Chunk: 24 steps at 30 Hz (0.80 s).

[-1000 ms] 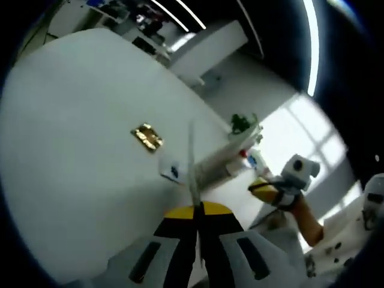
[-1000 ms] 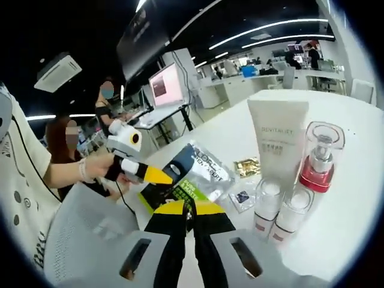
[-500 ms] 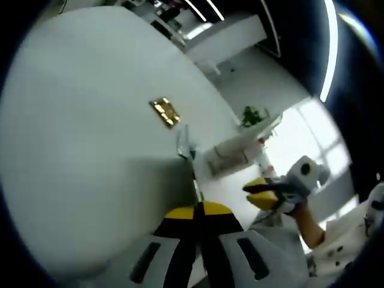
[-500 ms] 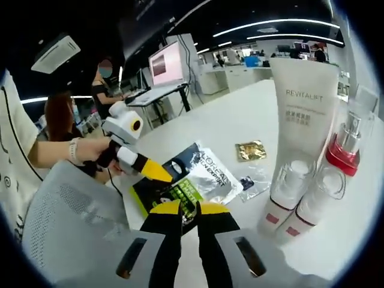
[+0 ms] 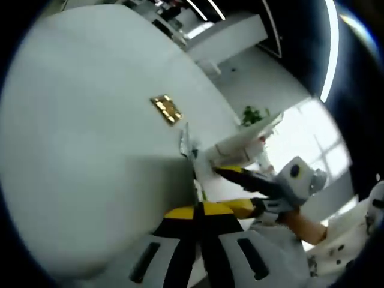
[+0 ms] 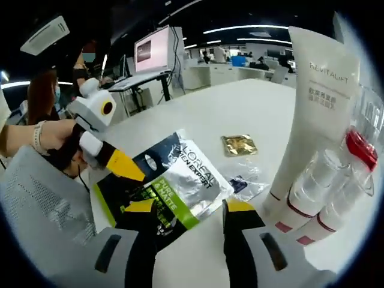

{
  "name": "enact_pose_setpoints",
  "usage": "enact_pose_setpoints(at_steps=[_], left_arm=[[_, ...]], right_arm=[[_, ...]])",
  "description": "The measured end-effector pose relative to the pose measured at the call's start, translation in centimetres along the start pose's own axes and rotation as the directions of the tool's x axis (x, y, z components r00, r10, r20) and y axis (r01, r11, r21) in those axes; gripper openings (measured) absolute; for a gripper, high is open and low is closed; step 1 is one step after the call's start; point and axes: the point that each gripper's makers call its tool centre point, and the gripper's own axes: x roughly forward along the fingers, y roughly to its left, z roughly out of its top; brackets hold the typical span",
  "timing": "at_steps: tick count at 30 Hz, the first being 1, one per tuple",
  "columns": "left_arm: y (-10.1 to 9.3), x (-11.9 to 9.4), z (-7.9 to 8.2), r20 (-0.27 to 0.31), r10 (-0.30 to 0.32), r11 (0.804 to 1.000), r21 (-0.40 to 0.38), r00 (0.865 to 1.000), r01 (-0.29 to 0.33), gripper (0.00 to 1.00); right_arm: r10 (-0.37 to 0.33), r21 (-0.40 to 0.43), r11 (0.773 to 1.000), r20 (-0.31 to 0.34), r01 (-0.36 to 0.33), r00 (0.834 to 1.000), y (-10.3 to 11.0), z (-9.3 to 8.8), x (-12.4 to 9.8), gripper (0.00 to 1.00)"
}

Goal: Arrange the skincare products in the storage area until every visible bottle or jar stands upright without overlapping.

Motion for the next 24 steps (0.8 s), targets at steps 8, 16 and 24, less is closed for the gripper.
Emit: enact_pose_setpoints(at_steps=[8, 16, 24], left_arm=[[1.5, -0.5, -0.1, 0.005, 0.017, 1.000, -0.020, 1.000, -0.017, 0.00], [1.9, -0.9, -0.1, 0.006, 0.033, 0.999, -0.021, 0.999, -0.033, 0.00], [2.3, -0.8, 0.2, 0.014, 0.039, 0.999, -0.033, 0.999, -0.039, 0.00]], right_arm=[[-0.076, 0.145, 0.987, 0.039, 0.070, 0.996, -0.9, 1.1, 2.2, 0.62], [-0.080, 0.208, 0.976, 0.038, 0.070, 0.996, -0.8, 1.0, 3.9, 0.60], [-0.109, 0.229, 0.969, 0.064, 0.091, 0.992, -2.0, 2.0, 5.1, 0.57]])
